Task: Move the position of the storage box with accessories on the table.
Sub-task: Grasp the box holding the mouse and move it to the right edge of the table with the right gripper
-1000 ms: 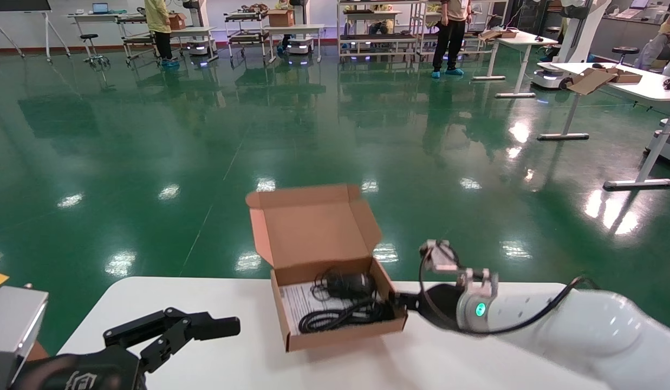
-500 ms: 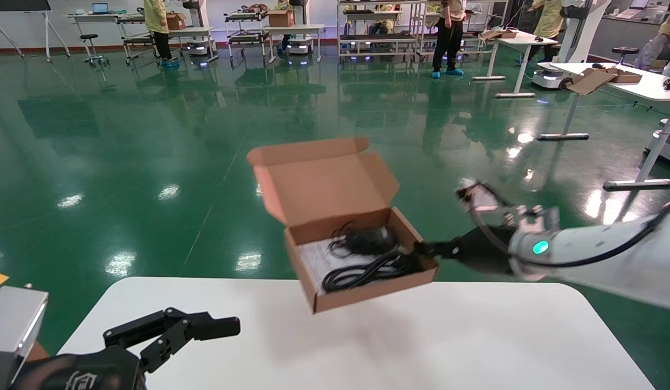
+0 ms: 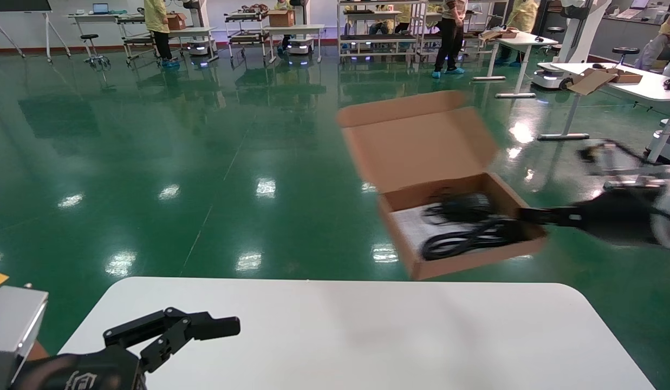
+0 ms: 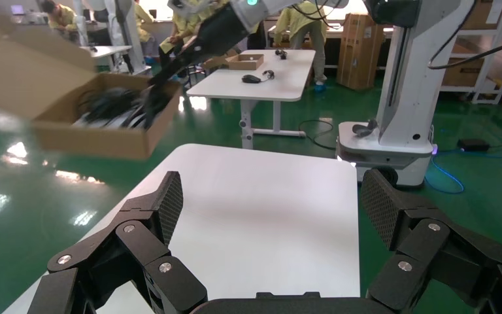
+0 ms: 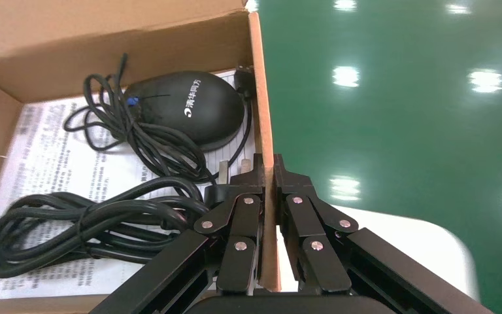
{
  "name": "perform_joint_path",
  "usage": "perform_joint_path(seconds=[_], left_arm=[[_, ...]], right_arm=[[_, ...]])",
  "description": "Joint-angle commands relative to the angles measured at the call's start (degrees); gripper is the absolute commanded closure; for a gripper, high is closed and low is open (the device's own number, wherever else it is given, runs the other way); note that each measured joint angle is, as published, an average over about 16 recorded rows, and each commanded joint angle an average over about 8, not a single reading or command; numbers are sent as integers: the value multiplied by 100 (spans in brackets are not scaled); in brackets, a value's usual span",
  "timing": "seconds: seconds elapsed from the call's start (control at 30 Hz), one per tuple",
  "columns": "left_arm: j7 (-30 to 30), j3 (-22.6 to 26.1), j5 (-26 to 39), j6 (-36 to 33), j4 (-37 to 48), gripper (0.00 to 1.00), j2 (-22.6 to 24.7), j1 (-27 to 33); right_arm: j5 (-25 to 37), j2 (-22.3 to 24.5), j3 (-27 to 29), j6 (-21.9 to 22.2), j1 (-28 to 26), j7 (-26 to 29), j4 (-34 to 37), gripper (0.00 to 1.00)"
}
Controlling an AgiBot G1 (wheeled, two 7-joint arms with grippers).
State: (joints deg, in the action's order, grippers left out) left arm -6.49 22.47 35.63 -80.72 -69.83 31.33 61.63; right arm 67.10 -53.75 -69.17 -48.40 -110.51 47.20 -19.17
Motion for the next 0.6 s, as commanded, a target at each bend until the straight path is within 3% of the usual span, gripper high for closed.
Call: perform_joint_path(seconds=[0.03,0.6], left_arm=[[0,0,0,0,0,0,0,0],[0,0,0,0,0,0,0,0]], right_arm=[[34,188,-2,7,-54,-54,11,100],[-254,826,215,395,628,-823,663,100]])
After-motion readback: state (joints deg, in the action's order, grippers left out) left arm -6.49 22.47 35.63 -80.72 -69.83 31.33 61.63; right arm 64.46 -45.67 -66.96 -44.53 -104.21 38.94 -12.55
